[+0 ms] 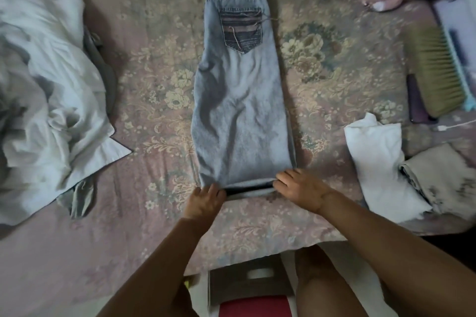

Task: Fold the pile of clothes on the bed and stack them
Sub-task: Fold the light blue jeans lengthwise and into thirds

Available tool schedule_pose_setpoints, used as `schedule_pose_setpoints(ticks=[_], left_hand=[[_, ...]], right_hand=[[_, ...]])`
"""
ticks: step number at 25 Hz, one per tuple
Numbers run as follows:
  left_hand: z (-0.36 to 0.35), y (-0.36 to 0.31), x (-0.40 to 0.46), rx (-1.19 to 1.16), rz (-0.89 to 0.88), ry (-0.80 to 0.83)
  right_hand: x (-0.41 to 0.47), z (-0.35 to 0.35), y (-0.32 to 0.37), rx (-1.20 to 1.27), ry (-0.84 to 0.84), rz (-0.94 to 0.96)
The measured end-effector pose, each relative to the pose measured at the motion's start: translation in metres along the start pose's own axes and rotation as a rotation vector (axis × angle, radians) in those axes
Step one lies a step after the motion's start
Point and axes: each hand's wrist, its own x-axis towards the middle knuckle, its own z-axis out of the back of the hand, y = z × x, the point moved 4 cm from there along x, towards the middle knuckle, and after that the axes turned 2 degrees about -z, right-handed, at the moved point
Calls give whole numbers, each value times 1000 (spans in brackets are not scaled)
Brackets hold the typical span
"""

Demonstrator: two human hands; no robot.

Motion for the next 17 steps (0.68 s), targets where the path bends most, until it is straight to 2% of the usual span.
schedule_pose_setpoints(ticks=[2,5,7,11,15,17], left_hand=[[42,13,11,-40,72,13],[116,22,34,-81,107,-20],[174,25,52,-89,88,-93],[297,28,89,-186,95,-240],[442,26,123,-264,141,-443],[512,29,138,-247,137,-506]], right_hand=[[7,38,-17,60,84,-114],[11,108,-43,277,244,-363],[10,165,-55,344,249,-392],[6,280,-84,305,94,-378],[1,420,-117,283,-229,-420],[2,491,-128,276,-322,-437]])
